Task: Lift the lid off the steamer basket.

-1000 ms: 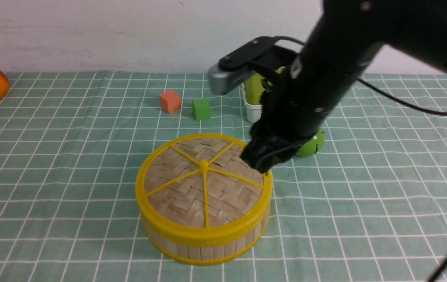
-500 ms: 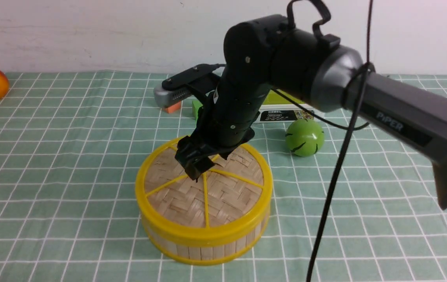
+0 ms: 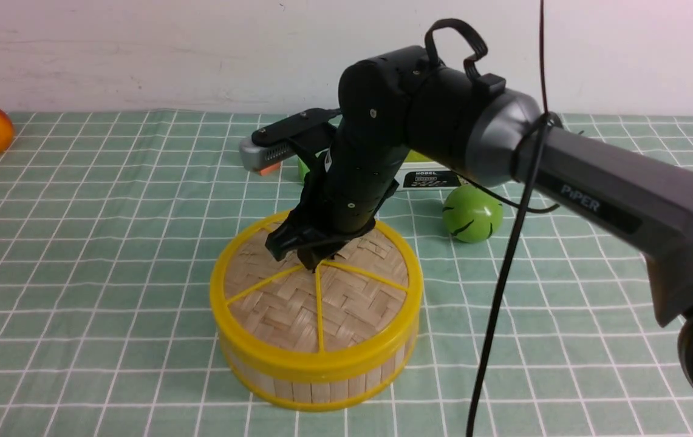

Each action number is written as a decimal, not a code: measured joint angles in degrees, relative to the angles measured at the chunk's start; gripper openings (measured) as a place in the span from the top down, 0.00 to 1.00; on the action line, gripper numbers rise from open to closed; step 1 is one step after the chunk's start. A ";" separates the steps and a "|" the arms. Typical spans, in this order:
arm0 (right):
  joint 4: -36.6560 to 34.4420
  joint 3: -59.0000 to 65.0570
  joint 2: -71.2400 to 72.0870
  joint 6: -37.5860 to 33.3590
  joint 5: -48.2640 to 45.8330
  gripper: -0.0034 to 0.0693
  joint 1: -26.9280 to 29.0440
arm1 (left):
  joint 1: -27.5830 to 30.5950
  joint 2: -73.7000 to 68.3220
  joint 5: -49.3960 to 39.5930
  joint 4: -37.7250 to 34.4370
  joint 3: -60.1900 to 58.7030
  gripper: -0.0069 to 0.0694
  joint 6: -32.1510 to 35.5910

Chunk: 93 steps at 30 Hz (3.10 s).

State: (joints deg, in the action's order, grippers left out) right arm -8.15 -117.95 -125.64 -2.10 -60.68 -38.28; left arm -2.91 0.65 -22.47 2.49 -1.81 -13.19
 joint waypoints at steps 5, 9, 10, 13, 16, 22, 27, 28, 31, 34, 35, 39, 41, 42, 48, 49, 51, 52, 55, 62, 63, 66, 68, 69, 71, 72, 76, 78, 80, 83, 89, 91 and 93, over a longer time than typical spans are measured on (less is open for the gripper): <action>-0.21 -0.34 0.58 0.11 -0.88 0.84 0.00 | 0.00 0.00 0.00 0.00 0.00 0.60 0.00; 3.39 -2.89 4.23 -0.34 -6.22 0.84 0.00 | 0.00 0.00 0.00 0.00 0.00 0.60 0.00; 4.51 -3.57 5.62 -0.47 -7.38 0.84 0.00 | 0.00 0.00 0.00 0.00 0.00 0.60 0.00; 8.15 -4.82 10.79 -0.52 -9.74 0.84 0.00 | 0.00 0.00 0.00 0.00 0.00 0.60 0.00; 14.10 -3.41 18.96 -0.59 -10.57 0.84 0.20 | 0.00 0.00 0.00 0.00 0.00 0.60 0.00; 15.65 12.14 29.64 1.00 -10.88 0.84 5.86 | 0.00 0.00 0.00 0.00 0.00 0.60 0.00; 14.52 32.86 36.07 4.16 -4.46 0.84 16.14 | 0.00 0.00 0.00 0.00 0.00 0.60 0.00; 13.68 35.59 36.48 4.42 -1.92 0.84 17.58 | 0.00 0.00 0.00 0.00 0.00 0.60 0.00; 11.26 43.23 36.15 4.61 4.98 0.84 21.05 | 0.00 0.00 -0.04 0.00 0.00 0.60 0.00; 9.99 48.16 34.80 4.66 11.50 0.84 23.28 | 0.00 0.00 -0.04 0.00 0.00 0.60 0.00; 9.47 49.99 33.28 4.66 15.00 0.84 24.61 | 0.00 0.00 -0.04 0.00 0.00 0.60 0.00; 8.15 50.89 29.42 4.66 20.26 0.84 26.51 | 0.00 0.00 -0.04 0.00 0.00 0.60 0.00; 7.50 50.89 26.81 4.66 23.79 0.84 26.84 | 0.00 0.00 -0.04 0.00 0.00 0.60 0.00; 7.38 50.89 25.97 4.66 25.00 0.84 26.84 | 0.00 0.00 -0.04 0.00 0.00 0.60 0.00; 6.93 50.89 23.76 4.66 30.80 0.68 26.84 | 0.00 0.00 -0.04 0.00 0.00 0.60 0.00; 6.86 50.89 23.85 4.66 31.33 0.63 26.84 | 0.00 0.00 -0.04 0.00 0.00 0.60 0.00; 6.80 50.45 24.49 4.66 30.95 0.53 26.84 | 0.00 0.00 -0.04 0.00 0.00 0.60 0.00; 6.74 50.27 24.97 4.66 30.50 0.49 26.84 | 0.00 0.00 -0.04 0.00 0.00 0.60 0.00; 5.89 50.20 29.30 4.66 28.66 0.42 26.84 | 0.00 0.00 -0.04 0.00 0.00 0.60 0.00; -1.41 54.44 51.23 -0.79 26.44 0.67 26.84 | 0.00 0.00 -0.04 0.00 0.00 0.60 0.00; -1.41 54.44 51.98 -0.97 26.46 0.68 26.84 | 0.00 0.00 -0.04 0.00 0.00 0.60 0.00; -6.70 61.73 65.79 -3.53 25.68 0.93 26.84 | 0.00 0.00 -0.04 0.00 0.00 0.60 0.00; -7.68 63.86 69.90 -3.75 25.24 0.96 26.84 | 0.00 0.00 -0.04 0.00 0.00 0.60 0.00; -8.43 65.58 71.93 -3.83 24.95 0.97 26.84 | 0.00 0.00 -0.04 0.00 0.00 0.60 0.00; -10.25 70.60 80.78 -4.01 24.13 0.98 26.84 | 0.00 0.00 -0.04 0.00 0.00 0.60 0.00; -10.50 72.11 83.05 -4.01 24.03 0.98 26.84 | 0.00 0.00 -0.04 0.00 0.00 0.60 0.00; -11.12 75.56 91.28 -4.05 23.80 0.98 26.84 | 0.00 0.00 -0.04 0.00 0.00 0.60 0.00; -11.12 76.58 93.57 -4.05 23.63 0.98 26.84 | 0.00 0.00 -0.04 0.00 0.00 0.60 0.00; -11.12 77.70 97.21 -4.12 21.47 0.98 26.84 | 0.00 0.00 -0.04 0.00 0.00 0.60 0.00; -11.01 77.86 99.13 -4.14 18.76 0.97 26.84 | 0.00 0.00 -0.04 0.00 0.00 0.60 0.00; -10.10 77.86 101.84 -4.19 12.73 0.97 26.84 | 0.00 0.00 -0.04 0.00 0.00 0.60 0.00; -9.01 77.97 101.84 -4.19 12.81 0.97 26.84 | 0.00 0.00 -0.04 0.00 0.00 0.60 0.00; -7.71 78.54 101.84 -4.19 14.20 0.98 26.84 | 0.00 0.00 -0.04 0.00 0.00 0.60 0.00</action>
State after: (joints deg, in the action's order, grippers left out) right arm -15.86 -39.41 -23.80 -6.29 -46.49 -11.44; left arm -2.91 0.65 -22.51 2.49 -1.81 -13.19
